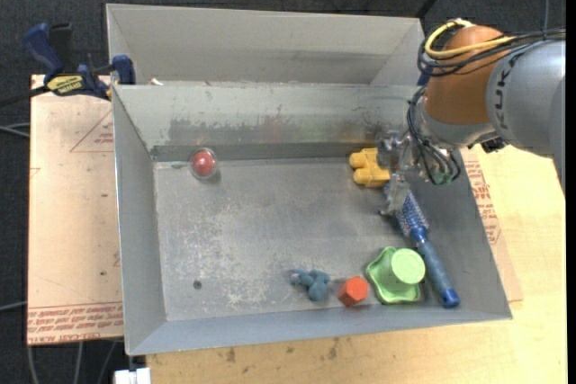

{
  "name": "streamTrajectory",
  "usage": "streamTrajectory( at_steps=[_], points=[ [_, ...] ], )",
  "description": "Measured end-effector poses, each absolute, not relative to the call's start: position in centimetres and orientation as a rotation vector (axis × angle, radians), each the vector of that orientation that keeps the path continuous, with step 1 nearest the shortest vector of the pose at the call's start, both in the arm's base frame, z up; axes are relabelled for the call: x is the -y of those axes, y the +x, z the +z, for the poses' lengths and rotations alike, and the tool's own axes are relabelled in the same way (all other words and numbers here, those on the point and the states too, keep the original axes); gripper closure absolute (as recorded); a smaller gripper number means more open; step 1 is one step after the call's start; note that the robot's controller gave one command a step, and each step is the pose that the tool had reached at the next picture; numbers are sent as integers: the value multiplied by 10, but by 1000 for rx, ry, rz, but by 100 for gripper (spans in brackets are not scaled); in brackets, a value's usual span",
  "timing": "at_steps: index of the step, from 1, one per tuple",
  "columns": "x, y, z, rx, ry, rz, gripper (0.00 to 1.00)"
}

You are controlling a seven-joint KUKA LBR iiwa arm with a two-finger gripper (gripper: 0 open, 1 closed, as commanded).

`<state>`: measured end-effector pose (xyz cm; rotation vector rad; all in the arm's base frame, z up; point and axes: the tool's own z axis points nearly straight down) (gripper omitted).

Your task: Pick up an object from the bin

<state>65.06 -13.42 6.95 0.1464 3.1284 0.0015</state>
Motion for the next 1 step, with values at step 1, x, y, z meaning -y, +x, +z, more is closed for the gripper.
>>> streamTrajectory(
  at_steps=[1],
  points=[
    [134,609,101,-3116,377,1,0]
  ],
)
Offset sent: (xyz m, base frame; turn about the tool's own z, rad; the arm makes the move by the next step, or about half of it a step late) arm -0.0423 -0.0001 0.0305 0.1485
